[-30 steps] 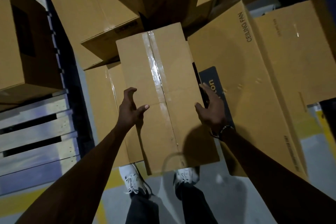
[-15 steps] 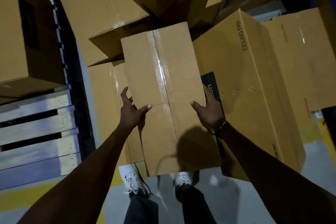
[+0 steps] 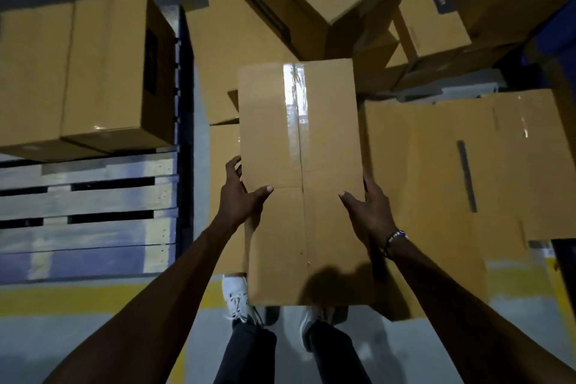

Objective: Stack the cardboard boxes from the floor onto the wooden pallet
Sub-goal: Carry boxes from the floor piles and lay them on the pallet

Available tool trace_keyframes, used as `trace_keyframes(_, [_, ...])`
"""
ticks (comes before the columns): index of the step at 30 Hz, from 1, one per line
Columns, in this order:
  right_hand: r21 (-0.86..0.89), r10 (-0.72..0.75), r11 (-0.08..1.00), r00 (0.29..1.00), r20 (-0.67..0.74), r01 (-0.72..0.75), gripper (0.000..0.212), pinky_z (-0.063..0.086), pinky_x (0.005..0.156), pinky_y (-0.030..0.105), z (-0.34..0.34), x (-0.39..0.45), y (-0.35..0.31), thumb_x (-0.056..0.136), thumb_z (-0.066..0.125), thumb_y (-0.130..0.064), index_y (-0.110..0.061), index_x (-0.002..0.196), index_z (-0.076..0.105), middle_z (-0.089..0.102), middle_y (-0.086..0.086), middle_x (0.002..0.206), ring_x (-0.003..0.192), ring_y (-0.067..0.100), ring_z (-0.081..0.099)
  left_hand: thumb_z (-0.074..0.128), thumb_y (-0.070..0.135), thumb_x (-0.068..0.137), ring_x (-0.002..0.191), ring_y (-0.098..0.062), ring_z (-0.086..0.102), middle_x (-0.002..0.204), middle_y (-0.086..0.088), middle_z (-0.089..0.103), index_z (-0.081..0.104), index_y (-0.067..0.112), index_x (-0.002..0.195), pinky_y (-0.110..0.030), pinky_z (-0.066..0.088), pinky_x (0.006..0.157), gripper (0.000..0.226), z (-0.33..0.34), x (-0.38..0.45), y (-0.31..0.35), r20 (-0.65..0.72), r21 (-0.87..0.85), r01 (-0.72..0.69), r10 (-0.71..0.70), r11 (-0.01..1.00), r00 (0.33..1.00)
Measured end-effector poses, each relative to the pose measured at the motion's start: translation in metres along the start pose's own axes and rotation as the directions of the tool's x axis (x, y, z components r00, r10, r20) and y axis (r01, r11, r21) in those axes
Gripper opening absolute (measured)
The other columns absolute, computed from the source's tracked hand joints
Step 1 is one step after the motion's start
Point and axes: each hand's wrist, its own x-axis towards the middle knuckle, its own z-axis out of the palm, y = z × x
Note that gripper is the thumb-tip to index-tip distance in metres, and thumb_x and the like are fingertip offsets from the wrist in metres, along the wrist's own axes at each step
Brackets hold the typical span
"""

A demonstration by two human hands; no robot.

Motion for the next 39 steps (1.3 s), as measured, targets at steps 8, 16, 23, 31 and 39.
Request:
trace_keyframes(8, [-0.019,-0.062,0.998,0.992,0.108,0.065,0.076,0.041,0.105,0.028,-0.029,-0.090,-0.112,0.097,0.071,-0.020,-0.023,0.161,0.030,0.050,-0.004,0.151,0.130,0.012,0.050,0.093,0.023,0.077,0.127,-0.016,0.051,0.151,-0.007,0.051,0.031,0.016,0.151,-0.033,0.049,0.100,0.096,-0.089,-0.102,0.073,-0.131,-0.014,-0.053,0.051,0.998,0.990])
trace_keyframes(16, [-0.046,-0.266,0.960,0.950,0.164,0.277,0.063,0.049,0.100,0.033,-0.031,-0.196,-0.227,0.096,0.071,-0.020,-0.025,0.153,0.045,0.061,-0.005,0.139,0.121,0.014,0.058,0.092,0.026,0.079,0.131,-0.013,0.048,0.146,0.003,0.051,0.036,0.019,0.152,-0.035,0.048,0.104,0.093,-0.185,-0.230,0.103,-0.285,-0.111,-0.088,0.053,0.990,0.957])
trace_keyframes(23, [-0.067,-0.420,0.892,0.873,0.248,0.448,0.067,0.050,0.104,0.039,0.025,-0.293,-0.305,0.094,0.073,-0.029,-0.027,0.155,0.043,0.057,-0.006,0.144,0.127,0.013,0.054,0.087,0.033,0.085,0.134,-0.018,0.051,0.155,0.001,0.048,0.035,0.026,0.155,-0.040,0.048,0.107,0.088,-0.279,-0.350,0.071,-0.444,-0.215,-0.165,0.054,0.963,0.895])
trace_keyframes(31, [0.017,-0.506,0.836,0.759,0.410,0.549,0.075,0.048,0.107,0.045,0.146,-0.387,-0.371,0.091,0.076,-0.034,-0.029,0.156,0.039,0.049,-0.002,0.152,0.135,0.019,0.048,0.090,0.033,0.082,0.128,-0.018,0.059,0.148,0.003,0.054,0.042,0.032,0.155,-0.047,0.055,0.104,0.088,-0.389,-0.472,-0.003,-0.647,-0.383,-0.231,-0.081,0.895,0.759])
trace_keyframes(39, [0.048,-0.550,0.780,0.647,0.529,0.624,0.078,0.040,0.116,0.050,0.255,-0.438,-0.421,0.091,0.075,-0.043,-0.035,0.157,0.036,0.048,-0.008,0.154,0.138,0.018,0.046,0.092,0.041,0.077,0.130,-0.018,0.061,0.149,0.005,0.052,0.043,0.046,0.152,-0.046,0.058,0.100,0.090,-0.472,-0.534,-0.068,-0.728,-0.457,-0.277,-0.178,0.845,0.662])
